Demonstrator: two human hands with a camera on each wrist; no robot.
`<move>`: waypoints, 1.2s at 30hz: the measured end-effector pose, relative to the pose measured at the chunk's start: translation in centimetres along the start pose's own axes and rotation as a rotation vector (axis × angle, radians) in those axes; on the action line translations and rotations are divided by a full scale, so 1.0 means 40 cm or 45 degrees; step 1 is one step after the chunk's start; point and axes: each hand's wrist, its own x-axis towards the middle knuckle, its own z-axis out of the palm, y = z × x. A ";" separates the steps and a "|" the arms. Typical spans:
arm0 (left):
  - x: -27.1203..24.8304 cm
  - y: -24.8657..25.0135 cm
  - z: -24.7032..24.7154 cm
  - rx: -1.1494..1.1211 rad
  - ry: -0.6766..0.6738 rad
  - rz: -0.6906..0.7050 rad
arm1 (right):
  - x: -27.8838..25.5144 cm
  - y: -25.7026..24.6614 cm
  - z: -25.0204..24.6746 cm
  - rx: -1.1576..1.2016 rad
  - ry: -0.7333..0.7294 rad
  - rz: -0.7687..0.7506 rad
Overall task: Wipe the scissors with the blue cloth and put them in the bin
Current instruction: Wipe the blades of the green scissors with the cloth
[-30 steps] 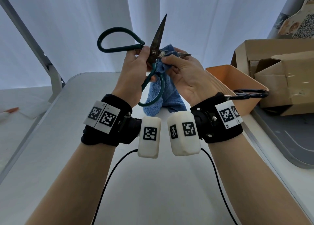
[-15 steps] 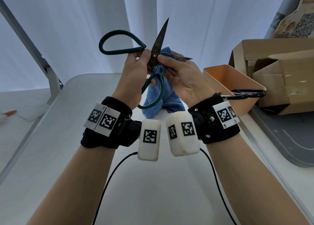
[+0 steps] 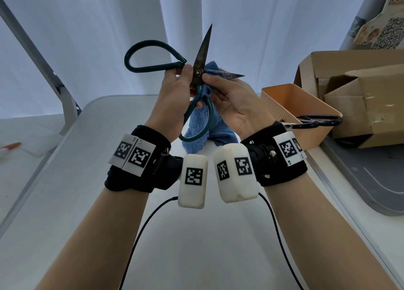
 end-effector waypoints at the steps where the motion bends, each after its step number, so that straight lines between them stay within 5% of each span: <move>1: 0.001 0.000 -0.001 0.004 0.003 -0.003 | 0.002 0.001 -0.001 -0.007 0.013 -0.005; 19: 0.014 -0.006 -0.010 -0.013 0.057 0.005 | 0.006 0.001 0.002 -0.009 0.030 0.026; 28: 0.022 -0.010 -0.008 -0.125 0.200 0.006 | 0.006 -0.004 0.007 0.309 0.087 0.143; 36: 0.021 -0.014 -0.004 -0.143 0.227 -0.001 | 0.008 0.010 0.005 0.166 -0.071 0.178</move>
